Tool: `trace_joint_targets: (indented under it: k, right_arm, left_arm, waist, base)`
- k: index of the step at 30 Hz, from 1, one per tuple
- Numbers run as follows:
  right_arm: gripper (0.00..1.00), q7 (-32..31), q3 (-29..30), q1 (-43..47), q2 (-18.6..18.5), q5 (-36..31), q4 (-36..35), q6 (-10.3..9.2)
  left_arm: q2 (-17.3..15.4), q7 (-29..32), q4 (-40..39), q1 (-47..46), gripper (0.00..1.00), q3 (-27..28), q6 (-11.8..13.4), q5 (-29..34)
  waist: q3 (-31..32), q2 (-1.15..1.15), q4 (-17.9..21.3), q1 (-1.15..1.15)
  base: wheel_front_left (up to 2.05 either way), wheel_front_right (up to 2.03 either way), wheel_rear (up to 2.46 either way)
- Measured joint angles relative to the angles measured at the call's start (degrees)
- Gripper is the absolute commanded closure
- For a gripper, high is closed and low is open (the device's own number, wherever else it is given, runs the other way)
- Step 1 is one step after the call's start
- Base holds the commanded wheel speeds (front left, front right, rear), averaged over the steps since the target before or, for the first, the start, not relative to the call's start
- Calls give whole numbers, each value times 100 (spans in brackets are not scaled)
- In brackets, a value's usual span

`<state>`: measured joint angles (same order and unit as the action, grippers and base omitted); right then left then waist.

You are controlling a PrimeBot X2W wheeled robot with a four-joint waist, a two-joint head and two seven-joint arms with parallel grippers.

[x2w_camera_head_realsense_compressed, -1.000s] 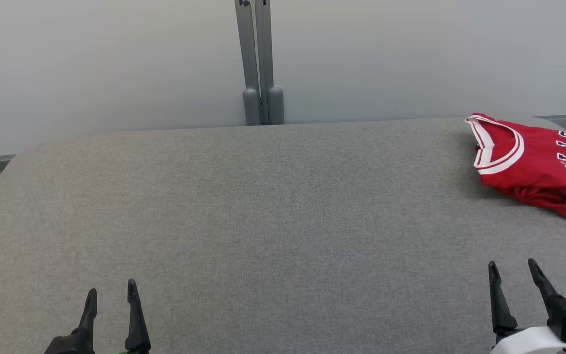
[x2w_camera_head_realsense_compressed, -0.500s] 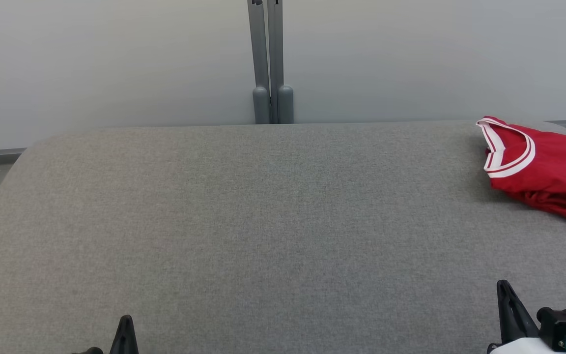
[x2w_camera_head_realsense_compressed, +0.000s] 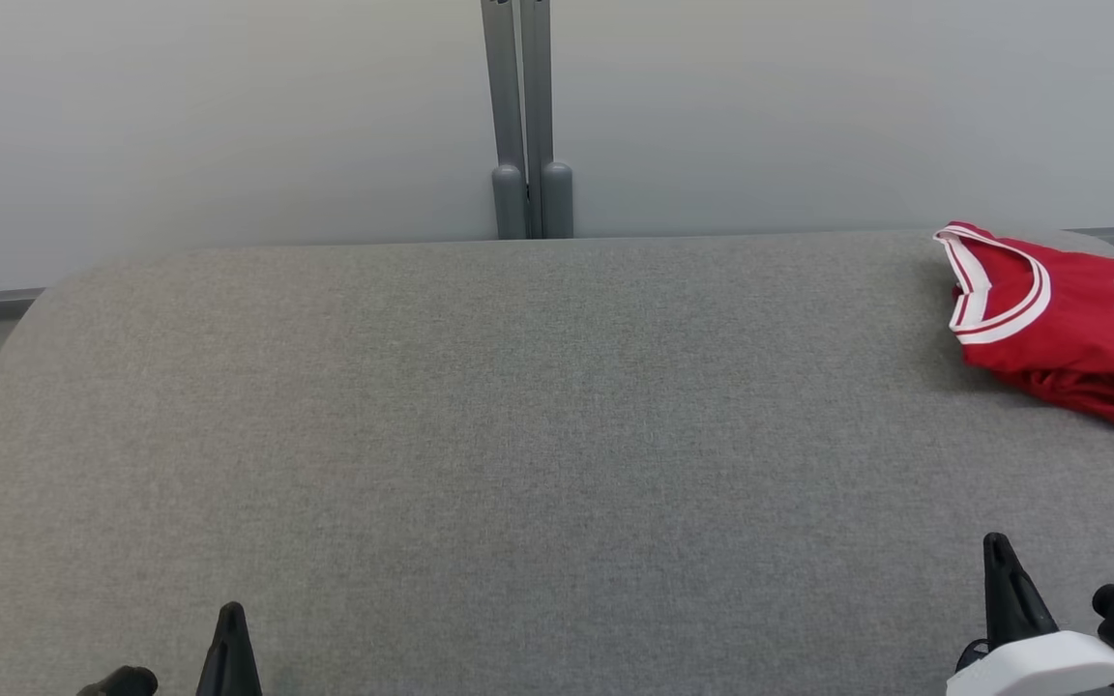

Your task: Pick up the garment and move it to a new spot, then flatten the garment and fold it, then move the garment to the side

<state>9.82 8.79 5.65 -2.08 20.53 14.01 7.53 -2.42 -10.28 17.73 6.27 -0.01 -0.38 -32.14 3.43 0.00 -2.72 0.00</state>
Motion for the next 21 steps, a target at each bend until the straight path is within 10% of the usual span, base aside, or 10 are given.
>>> trace_joint_targets:
  k: [21]
  right_arm:
    - [100, -448, -64, -305, -12, 1986, -11, -1]
  left_arm:
    - [-1, 468, -96, -327, 100, 179, -190, -1658]
  waist:
    - [-69, 0, 52, 0]
  base:
    - [0, 0, 0]
